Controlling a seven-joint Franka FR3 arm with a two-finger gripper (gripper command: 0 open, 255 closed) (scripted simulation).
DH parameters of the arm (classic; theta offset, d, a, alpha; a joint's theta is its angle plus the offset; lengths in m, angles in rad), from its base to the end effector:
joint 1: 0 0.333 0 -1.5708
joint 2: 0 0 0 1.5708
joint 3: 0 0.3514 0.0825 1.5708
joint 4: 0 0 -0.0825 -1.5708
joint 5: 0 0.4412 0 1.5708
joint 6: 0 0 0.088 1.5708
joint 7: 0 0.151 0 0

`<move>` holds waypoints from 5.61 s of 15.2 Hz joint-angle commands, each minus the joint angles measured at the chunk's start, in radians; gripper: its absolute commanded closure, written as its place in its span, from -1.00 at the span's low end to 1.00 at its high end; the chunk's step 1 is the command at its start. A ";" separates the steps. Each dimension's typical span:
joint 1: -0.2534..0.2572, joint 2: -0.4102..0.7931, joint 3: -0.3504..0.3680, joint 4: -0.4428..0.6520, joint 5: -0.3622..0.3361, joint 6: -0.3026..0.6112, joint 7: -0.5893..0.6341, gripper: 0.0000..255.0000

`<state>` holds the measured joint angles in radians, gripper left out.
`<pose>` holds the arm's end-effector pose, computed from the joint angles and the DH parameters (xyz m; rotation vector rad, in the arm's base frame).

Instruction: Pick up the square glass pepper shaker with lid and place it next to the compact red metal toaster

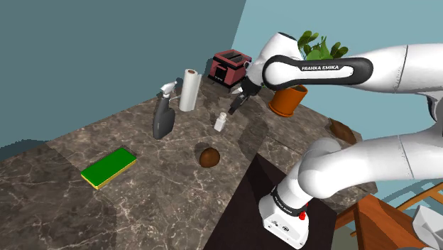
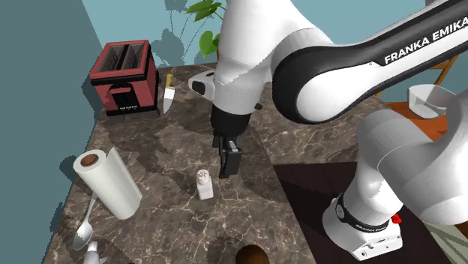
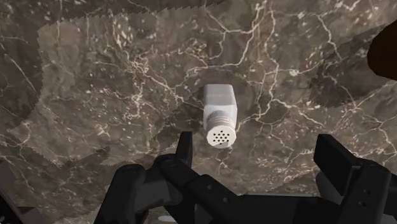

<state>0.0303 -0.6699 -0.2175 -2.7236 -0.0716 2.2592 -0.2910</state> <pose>0.3876 -0.0677 0.3925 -3.0822 -0.2731 -0.3222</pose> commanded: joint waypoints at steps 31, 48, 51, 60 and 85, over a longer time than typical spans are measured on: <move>0.111 0.322 -0.162 -0.075 0.098 0.426 -0.200 1.00; 0.055 0.134 -0.092 0.035 0.036 0.131 -0.123 1.00; 0.052 0.112 -0.084 0.061 0.033 0.083 -0.116 1.00; 0.048 0.065 -0.063 0.151 0.031 -0.054 -0.098 1.00; 0.059 0.080 -0.046 0.480 0.045 -0.367 -0.088 1.00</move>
<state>0.0890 -0.6096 -0.2534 -2.2630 -0.0276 1.8932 -0.3684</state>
